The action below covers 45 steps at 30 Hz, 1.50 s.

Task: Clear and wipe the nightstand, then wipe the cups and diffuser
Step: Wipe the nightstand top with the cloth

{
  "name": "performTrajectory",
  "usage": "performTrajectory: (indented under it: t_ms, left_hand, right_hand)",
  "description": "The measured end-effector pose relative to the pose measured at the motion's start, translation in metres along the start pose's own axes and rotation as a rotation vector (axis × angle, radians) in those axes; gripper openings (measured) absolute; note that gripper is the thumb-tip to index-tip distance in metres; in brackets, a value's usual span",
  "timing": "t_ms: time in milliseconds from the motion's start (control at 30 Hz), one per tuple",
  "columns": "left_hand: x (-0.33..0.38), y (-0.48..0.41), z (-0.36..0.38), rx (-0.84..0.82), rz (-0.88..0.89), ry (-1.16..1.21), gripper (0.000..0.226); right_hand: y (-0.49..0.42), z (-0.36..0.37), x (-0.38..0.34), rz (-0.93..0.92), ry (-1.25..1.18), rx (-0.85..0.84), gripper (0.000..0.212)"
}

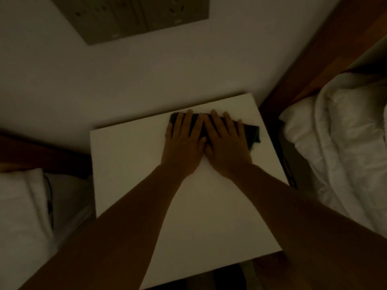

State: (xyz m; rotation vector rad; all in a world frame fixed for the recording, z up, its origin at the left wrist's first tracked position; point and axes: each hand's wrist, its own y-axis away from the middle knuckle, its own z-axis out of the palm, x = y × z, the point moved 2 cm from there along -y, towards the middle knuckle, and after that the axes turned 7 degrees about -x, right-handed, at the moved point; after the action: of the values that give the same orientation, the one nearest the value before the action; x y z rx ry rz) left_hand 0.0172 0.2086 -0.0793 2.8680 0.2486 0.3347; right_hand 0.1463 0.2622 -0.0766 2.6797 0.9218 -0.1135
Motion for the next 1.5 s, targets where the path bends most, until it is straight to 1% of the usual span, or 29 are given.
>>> performTrajectory:
  t_ms: [133,300,433,567,633,700,800,867,933,967,1067,1133,1200,1233,1300,1367,1433,1500]
  left_hand:
    - [-0.059,0.066,0.004,0.009,-0.147,0.016,0.060]
    - [-0.108,0.144,0.013,-0.018,-0.225,0.020,0.064]
    - [-0.106,0.201,0.026,-0.025,-0.305,0.036,0.065]
    - [-0.090,0.259,0.044,-0.059,-0.271,0.061,0.069]
    - [-0.076,0.287,0.051,-0.085,-0.268,0.091,0.070]
    - [-0.059,0.309,0.056,-0.108,-0.273,0.125,0.068]
    - [-0.042,0.333,0.058,-0.153,-0.298,0.192,0.062]
    - [-0.036,0.337,0.054,-0.130,-0.327,0.301,0.056]
    - [-0.034,0.332,0.048,-0.080,-0.374,0.445,0.049]
    - [-0.034,0.327,0.045,-0.063,-0.401,0.478,0.048]
    - [-0.041,0.320,0.040,-0.054,-0.411,0.383,0.051]
    - [-0.047,0.317,0.037,-0.063,-0.400,0.306,0.052]
    - [-0.053,0.311,0.032,-0.106,-0.371,0.257,0.042]
    - [-0.055,0.307,0.029,-0.144,-0.352,0.262,0.034]
    - [-0.062,0.306,0.022,-0.250,-0.314,0.345,0.025]
    - [-0.071,0.318,0.011,-0.344,-0.267,0.480,0.025]
    - [-0.079,0.334,-0.004,-0.394,-0.259,0.674,0.015]
    - [-0.090,0.368,-0.021,-0.445,-0.333,0.885,0.009]
  right_hand:
    - [0.010,0.018,-0.078,-0.145,-0.018,-0.032,0.062]
    - [0.044,0.036,-0.148,-0.281,-0.041,-0.074,0.064]
    - [0.087,0.046,-0.172,-0.336,-0.055,-0.114,0.068]
    - [0.145,0.061,-0.172,-0.404,-0.048,-0.200,0.077]
    - [0.173,0.063,-0.168,-0.429,-0.052,-0.240,0.074]
    - [0.198,0.061,-0.165,-0.442,-0.061,-0.270,0.063]
    - [0.225,0.056,-0.162,-0.433,-0.089,-0.330,0.061]
    - [0.234,0.053,-0.161,-0.425,-0.152,-0.334,0.051]
    - [0.237,0.050,-0.165,-0.383,-0.243,-0.312,0.054]
    - [0.236,0.048,-0.168,-0.353,-0.273,-0.284,0.055]
    - [0.231,0.046,-0.179,-0.274,-0.206,-0.228,0.058]
    - [0.227,0.048,-0.183,-0.272,-0.124,-0.210,0.064]
    - [0.223,0.048,-0.184,-0.270,-0.052,-0.210,0.065]
    - [0.219,0.047,-0.182,-0.266,-0.014,-0.228,0.060]
    - [0.215,0.042,-0.183,-0.276,0.051,-0.306,0.040]
    - [0.214,0.038,-0.189,-0.304,0.012,-0.410,0.022]
    - [0.215,0.028,-0.195,-0.297,-0.106,-0.604,0.018]
    - [0.223,0.018,-0.212,-0.332,-0.222,-0.804,0.019]
